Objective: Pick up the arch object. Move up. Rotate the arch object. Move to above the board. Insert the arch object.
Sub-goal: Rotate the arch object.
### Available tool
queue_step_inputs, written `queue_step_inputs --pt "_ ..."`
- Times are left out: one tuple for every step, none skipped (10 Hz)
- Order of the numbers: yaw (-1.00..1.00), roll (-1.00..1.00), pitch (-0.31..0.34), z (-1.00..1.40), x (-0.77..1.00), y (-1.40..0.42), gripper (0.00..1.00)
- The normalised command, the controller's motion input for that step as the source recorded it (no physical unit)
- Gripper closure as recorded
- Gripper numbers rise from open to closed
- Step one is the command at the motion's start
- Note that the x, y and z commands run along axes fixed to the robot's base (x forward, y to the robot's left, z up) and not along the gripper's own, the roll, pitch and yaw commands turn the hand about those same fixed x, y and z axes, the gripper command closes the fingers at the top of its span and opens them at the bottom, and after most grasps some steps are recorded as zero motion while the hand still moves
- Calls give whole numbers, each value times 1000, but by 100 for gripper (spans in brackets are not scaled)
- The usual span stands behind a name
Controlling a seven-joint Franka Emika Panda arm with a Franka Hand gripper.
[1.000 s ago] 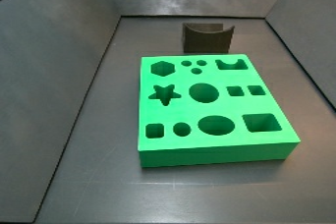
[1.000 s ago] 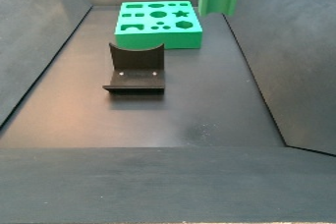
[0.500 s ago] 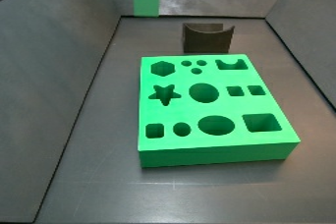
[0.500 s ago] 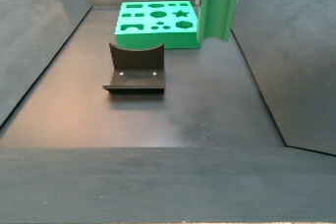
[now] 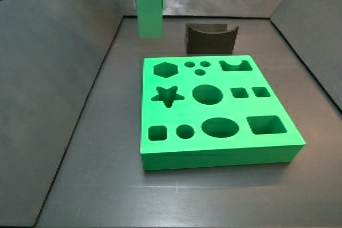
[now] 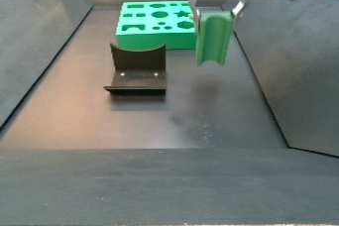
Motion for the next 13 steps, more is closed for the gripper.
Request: queue_step_inputs --pt "-45 -76 -51 -918 16 31 100" --pt "-44 -63 -52 -697 15 31 100" --pt "-43 -53 -48 -537 14 28 100" --pt "-44 -42 -41 -330 17 28 100" --pt "-43 -41 -29 -290 8 27 100" --pt "-43 -41 -29 -290 8 27 100" --pt "-44 -42 -18 -290 -6 25 100" --pt "-43 -42 -19 -288 -4 26 100" --pt "-43 -42 -19 -288 -4 25 100" --pt "-43 158 -19 0 0 0 0" --pt "-5 140 -12 1000 0 0 0" --pt "-3 135 5 1000 -18 -4 0" --pt "4 118 37 846 -32 -11 0"
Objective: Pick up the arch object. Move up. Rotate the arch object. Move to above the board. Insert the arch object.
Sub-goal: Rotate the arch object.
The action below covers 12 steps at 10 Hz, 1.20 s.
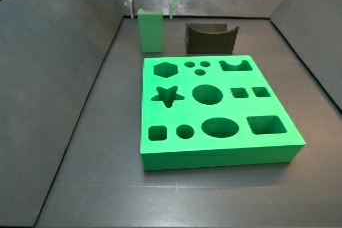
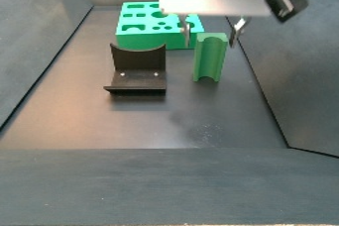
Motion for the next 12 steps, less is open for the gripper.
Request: queue_step_inputs --pt "9 103 55 687 -16 -12 0" --pt "10 93 63 569 -11 -10 0" --pt "14 69 70 256 -6 -11 0" --pt "1000 4 6 0 0 83 0" --pt "1000 4 5 -106 20 83 0" --pt "1000 4 5 -82 33 62 0" --pt "1000 4 5 -45 30 30 0" --pt "1000 5 5 -31 27 17 0" --pt "1000 5 5 -32 27 14 0" --pt "1000 5 5 -32 27 7 0" --pt "1000 5 5 -32 27 5 0" --pt "1000 5 6 -32 27 3 0"
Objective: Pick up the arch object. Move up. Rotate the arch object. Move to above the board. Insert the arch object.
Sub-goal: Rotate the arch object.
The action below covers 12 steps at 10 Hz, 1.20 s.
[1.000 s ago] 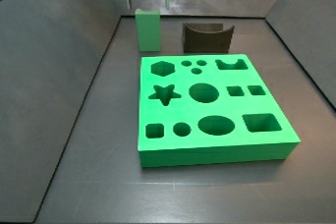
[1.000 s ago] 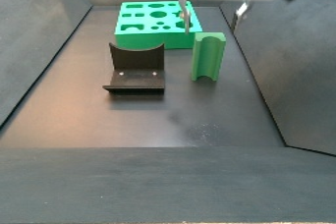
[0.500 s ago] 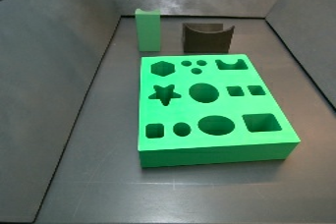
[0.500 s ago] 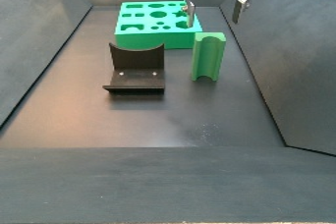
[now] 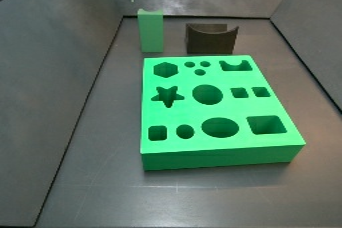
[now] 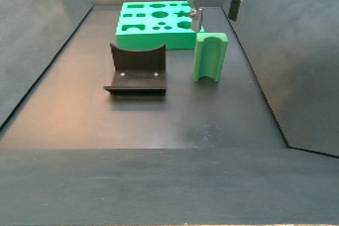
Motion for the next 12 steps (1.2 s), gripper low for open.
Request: queue_step_inputs --pt "1000 5 6 -32 27 3 0" --pt "1000 5 6 -32 27 2 0" --pt "1000 6 6 -32 27 2 0" --pt "1000 6 6 -32 27 1 0" --pt "1000 6 7 -32 27 1 0" --pt "1000 6 7 -32 27 1 0" --pt "1000 6 7 -32 27 1 0" --pt "1000 7 7 -32 27 0 0" --pt "1000 7 7 -31 28 0 0" --pt "1000 7 8 -31 28 0 0" --pt "1000 7 8 -31 28 0 0" --pt "1000 8 8 -31 28 0 0"
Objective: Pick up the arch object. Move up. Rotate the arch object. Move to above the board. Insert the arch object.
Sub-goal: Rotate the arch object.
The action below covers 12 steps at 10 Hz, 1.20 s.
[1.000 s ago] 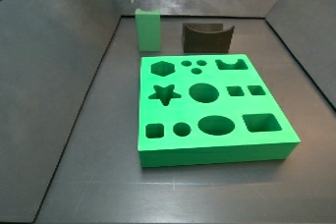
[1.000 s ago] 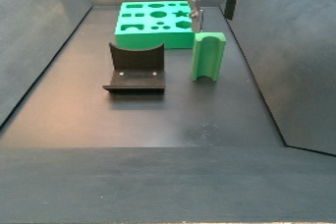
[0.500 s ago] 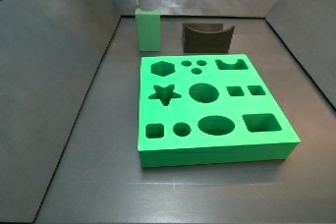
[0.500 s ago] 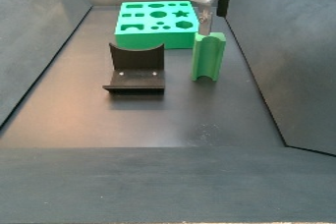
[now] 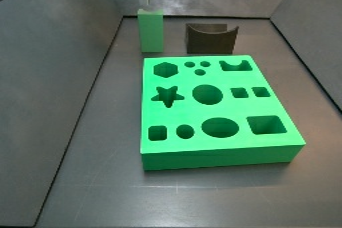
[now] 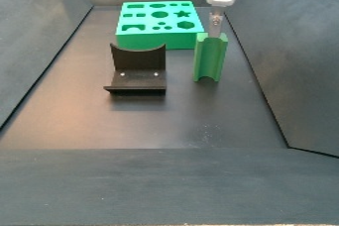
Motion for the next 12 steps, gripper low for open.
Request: queue_step_inputs --pt "1000 8 9 -31 28 0 0" --pt "1000 8 9 -31 28 0 0" --pt "1000 9 9 -31 28 0 0" --pt "1000 9 10 -31 28 0 0" --pt "1000 9 10 -30 28 0 0" --pt "1000 10 11 -30 28 0 0" --pt "1000 10 11 -30 28 0 0" --pt "1000 11 12 -30 28 0 0" --pt "1000 12 12 -30 28 0 0" --pt "1000 12 13 -29 28 0 0" --pt "1000 13 14 -29 29 0 0" --pt "1000 14 15 -29 29 0 0"
